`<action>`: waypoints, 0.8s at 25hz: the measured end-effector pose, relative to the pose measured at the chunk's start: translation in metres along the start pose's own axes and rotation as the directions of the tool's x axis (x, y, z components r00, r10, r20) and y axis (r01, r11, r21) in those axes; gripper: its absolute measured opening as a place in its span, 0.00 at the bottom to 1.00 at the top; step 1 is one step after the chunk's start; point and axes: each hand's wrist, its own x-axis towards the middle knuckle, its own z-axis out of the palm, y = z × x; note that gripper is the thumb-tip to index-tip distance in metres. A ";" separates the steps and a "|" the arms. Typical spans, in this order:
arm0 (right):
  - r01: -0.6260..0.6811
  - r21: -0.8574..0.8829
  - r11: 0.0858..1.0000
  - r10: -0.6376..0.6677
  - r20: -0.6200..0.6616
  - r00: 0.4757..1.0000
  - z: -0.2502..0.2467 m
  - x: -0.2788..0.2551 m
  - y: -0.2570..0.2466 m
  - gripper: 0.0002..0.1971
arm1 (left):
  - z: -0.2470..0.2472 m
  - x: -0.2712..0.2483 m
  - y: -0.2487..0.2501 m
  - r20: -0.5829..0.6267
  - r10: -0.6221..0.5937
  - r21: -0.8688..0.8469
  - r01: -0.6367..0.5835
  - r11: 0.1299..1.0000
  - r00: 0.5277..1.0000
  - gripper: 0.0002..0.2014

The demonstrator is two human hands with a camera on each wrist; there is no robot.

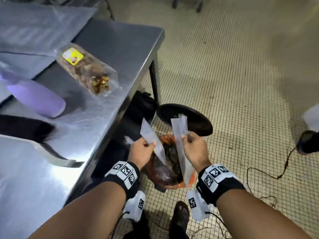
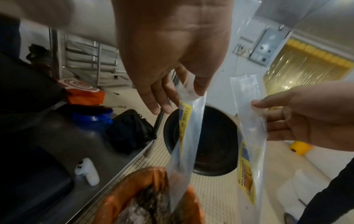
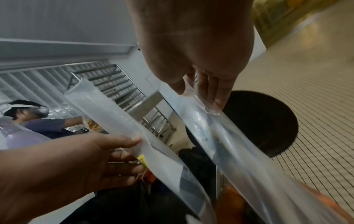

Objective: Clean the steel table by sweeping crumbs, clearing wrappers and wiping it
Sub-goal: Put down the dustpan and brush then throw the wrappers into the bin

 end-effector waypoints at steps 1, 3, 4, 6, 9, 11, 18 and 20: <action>-0.020 0.000 1.000 0.020 0.001 1.000 0.011 0.008 0.013 0.09 | 0.009 0.009 -0.007 0.008 -0.021 0.025 0.020 0.999 1.000 0.10; -0.058 0.002 0.998 0.058 0.007 0.998 0.031 0.020 0.033 0.10 | 0.025 0.028 -0.021 0.020 -0.049 0.069 0.048 0.997 0.999 0.12; -0.074 0.003 0.997 0.073 0.008 0.997 0.042 0.028 0.043 0.10 | 0.035 0.041 -0.028 0.031 -0.055 0.094 0.052 0.994 0.998 0.12; -0.103 0.020 0.994 0.103 0.011 0.995 0.065 0.044 0.065 0.10 | 0.054 0.069 -0.046 0.074 -0.065 0.160 0.052 0.986 0.995 0.10; -0.104 0.015 0.994 0.105 -0.004 0.995 0.100 0.064 0.099 0.11 | 0.085 0.107 -0.079 0.130 -0.062 0.230 0.031 0.973 0.990 0.06; -0.125 -0.009 0.992 0.125 -0.007 0.992 0.116 0.072 0.115 0.11 | 0.100 0.124 -0.097 0.137 -0.026 0.326 -0.020 0.945 0.990 0.08; -0.315 -0.163 0.935 0.325 0.042 0.945 0.188 0.107 0.182 0.13 | 0.157 0.187 -0.167 0.205 -0.025 0.535 -0.091 0.840 0.978 0.10; -0.354 -0.198 0.914 0.371 0.050 0.927 0.199 0.112 0.199 0.14 | 0.169 0.193 -0.179 0.230 -0.021 0.552 -0.112 0.826 0.973 0.11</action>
